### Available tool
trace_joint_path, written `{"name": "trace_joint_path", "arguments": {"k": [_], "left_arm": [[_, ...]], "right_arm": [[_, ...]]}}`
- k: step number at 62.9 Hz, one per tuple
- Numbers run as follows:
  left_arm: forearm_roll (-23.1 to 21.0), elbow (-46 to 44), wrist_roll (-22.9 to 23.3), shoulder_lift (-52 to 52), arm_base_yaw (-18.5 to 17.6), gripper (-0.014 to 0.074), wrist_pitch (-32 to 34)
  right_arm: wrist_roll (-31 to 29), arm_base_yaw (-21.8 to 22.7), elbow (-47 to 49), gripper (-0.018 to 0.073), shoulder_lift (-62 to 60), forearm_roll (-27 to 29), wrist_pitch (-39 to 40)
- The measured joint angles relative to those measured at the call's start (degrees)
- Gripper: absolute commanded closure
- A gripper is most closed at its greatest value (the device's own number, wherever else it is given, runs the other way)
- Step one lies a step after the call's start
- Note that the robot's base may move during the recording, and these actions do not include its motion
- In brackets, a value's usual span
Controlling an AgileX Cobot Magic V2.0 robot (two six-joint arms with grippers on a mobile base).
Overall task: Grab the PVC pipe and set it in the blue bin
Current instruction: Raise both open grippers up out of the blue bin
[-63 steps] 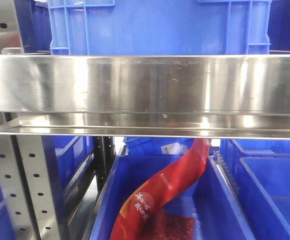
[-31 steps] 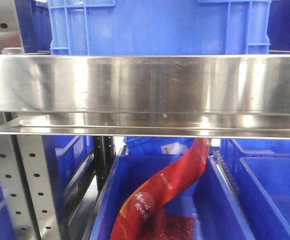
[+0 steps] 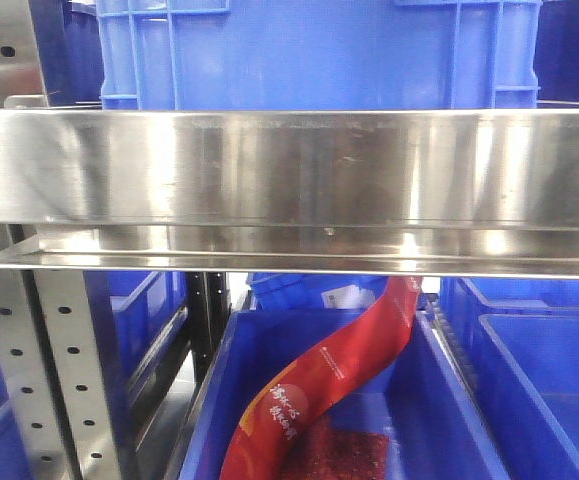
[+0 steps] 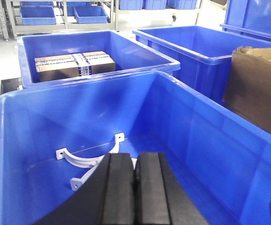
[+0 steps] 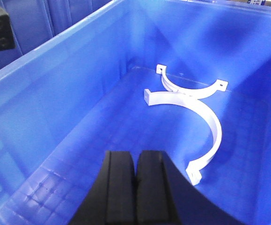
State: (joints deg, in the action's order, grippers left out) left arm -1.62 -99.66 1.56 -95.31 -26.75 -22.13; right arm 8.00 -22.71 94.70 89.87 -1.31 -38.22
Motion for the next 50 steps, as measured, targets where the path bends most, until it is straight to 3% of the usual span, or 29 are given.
{"name": "trace_joint_path", "arguments": {"k": [20,26,35,50], "left_arm": [[-0.2,0.0,0.0,9.5,0.0,0.0707,-13.4],[-0.8,2.1,0.0,14.3,0.0,0.0707,-14.0],[-2.2,11.1,0.0,22.4,0.0,0.0707,-9.4],[-5.0,37.4,0.0,35.1,0.0,0.0707,7.9]], "right_arm": [[0.0,-0.1,0.0,0.0728,-7.8,0.1,-3.0],[0.0,-0.4,-0.6,0.0728,-11.2,0.1,-4.0],[0.0,-1.2,-7.8,0.0728,-18.3,0.0,-0.8],[0.0,-1.4,-31.9,0.0728,-30.7,0.0,16.7]]}}
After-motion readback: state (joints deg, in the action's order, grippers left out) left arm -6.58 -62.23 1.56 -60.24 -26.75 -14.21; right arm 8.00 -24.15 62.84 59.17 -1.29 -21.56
